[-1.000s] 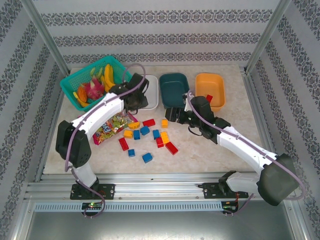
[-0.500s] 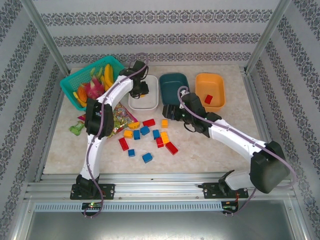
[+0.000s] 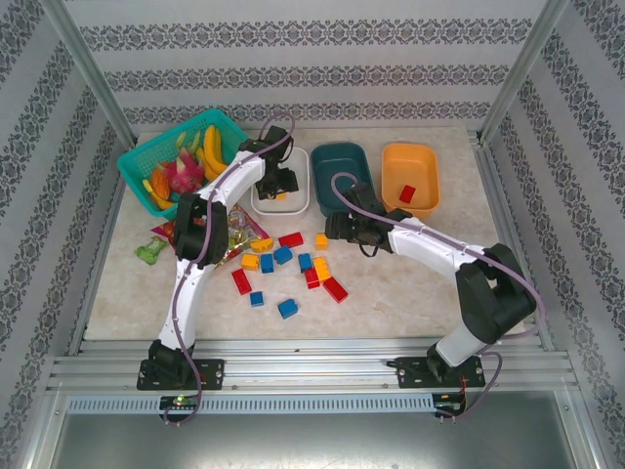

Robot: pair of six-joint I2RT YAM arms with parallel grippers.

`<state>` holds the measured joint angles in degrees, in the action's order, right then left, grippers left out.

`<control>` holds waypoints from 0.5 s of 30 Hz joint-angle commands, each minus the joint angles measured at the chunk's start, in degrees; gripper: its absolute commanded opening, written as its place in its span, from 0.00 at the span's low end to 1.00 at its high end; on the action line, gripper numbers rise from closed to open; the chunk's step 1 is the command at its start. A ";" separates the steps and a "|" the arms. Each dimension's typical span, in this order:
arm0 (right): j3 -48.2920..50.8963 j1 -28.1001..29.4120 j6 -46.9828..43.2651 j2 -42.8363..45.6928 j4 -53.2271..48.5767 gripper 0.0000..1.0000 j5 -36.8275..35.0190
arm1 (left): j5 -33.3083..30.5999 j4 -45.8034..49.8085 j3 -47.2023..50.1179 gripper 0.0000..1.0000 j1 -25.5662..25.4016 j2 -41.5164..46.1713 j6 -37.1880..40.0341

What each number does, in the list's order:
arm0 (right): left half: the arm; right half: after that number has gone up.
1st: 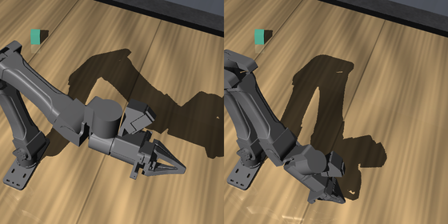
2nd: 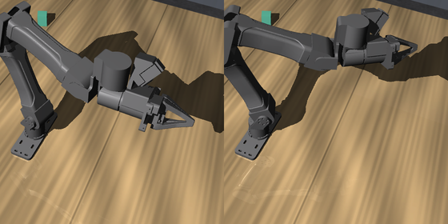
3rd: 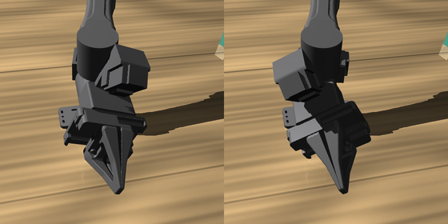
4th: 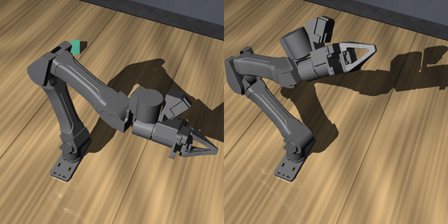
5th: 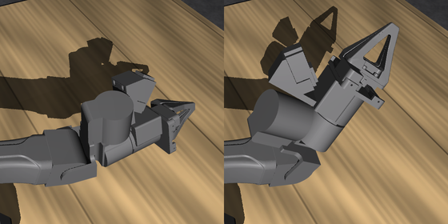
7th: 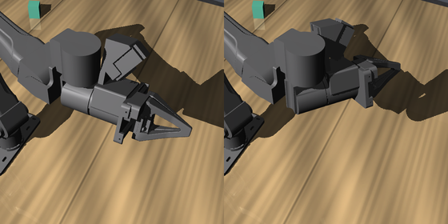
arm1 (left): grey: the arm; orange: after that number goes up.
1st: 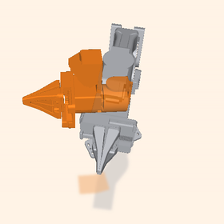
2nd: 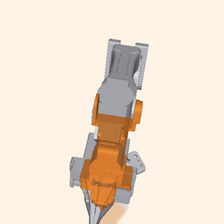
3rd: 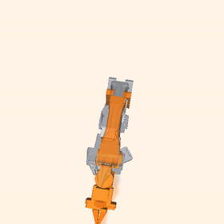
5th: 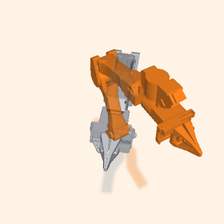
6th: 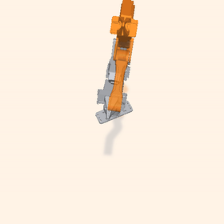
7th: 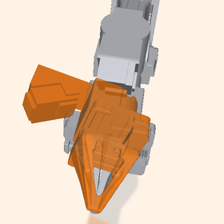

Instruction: Sort the legos into containers by color

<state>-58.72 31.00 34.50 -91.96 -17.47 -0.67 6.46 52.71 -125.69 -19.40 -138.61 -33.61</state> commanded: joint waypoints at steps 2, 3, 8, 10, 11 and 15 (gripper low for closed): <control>-2.62 -1.12 -1.93 -4.07 -0.38 0.68 -0.94 | 1.68 -1.79 2.68 0.71 -0.27 10.87 0.58; -3.50 -1.12 -2.06 -5.41 -0.18 0.68 -0.80 | 2.16 -3.63 5.06 0.71 -0.50 13.50 0.47; -7.23 -0.52 -2.17 -10.42 0.35 0.69 -1.87 | 6.99 -16.25 22.64 0.75 -1.87 28.57 -1.64; -8.57 -0.42 -1.65 -11.83 -0.48 0.69 -3.14 | 8.49 -20.66 29.95 0.76 -2.13 33.87 -3.41; -9.05 -0.42 -1.20 -12.36 -1.01 0.69 -3.95 | 8.85 -22.27 33.42 0.76 -2.20 36.56 -4.32; -9.64 -0.68 -0.33 -13.87 -1.95 0.66 -6.01 | 10.08 -26.43 42.78 0.76 -2.82 44.49 -6.45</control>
<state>-66.74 29.89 33.69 -104.47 -17.87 -3.46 14.66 32.14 -88.36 -21.45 -96.07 -37.28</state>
